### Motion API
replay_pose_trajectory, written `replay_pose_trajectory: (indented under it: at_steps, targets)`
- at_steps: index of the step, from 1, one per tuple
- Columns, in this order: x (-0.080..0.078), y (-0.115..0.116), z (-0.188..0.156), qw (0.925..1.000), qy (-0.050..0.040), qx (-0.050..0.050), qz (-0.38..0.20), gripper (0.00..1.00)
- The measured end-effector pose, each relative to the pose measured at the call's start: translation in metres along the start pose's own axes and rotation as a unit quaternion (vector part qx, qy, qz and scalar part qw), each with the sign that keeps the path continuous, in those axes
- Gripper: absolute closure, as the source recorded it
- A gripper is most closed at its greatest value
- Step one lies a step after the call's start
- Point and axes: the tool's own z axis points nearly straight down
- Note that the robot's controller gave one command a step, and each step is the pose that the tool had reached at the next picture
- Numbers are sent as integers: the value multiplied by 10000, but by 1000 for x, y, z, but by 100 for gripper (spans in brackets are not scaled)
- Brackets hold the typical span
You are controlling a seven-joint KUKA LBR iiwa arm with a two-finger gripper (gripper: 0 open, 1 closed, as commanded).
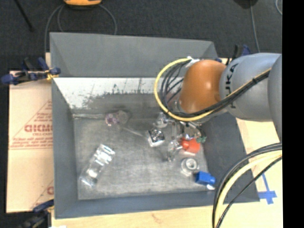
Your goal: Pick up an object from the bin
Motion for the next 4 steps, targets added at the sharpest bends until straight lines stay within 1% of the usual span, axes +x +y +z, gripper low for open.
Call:
replay_pose_trajectory:
  at_steps: [1, 2, 3, 4]
  targets:
    - [-13, -1, 16, 9986, 20, -6, -531, 0]
    - [-15, 0, 13, 9986, -6, -11, -519, 100]
    - [-13, 1, 16, 9987, 28, -27, -516, 0]
    - [8, -53, 14, 9948, 44, -29, 1019, 0]
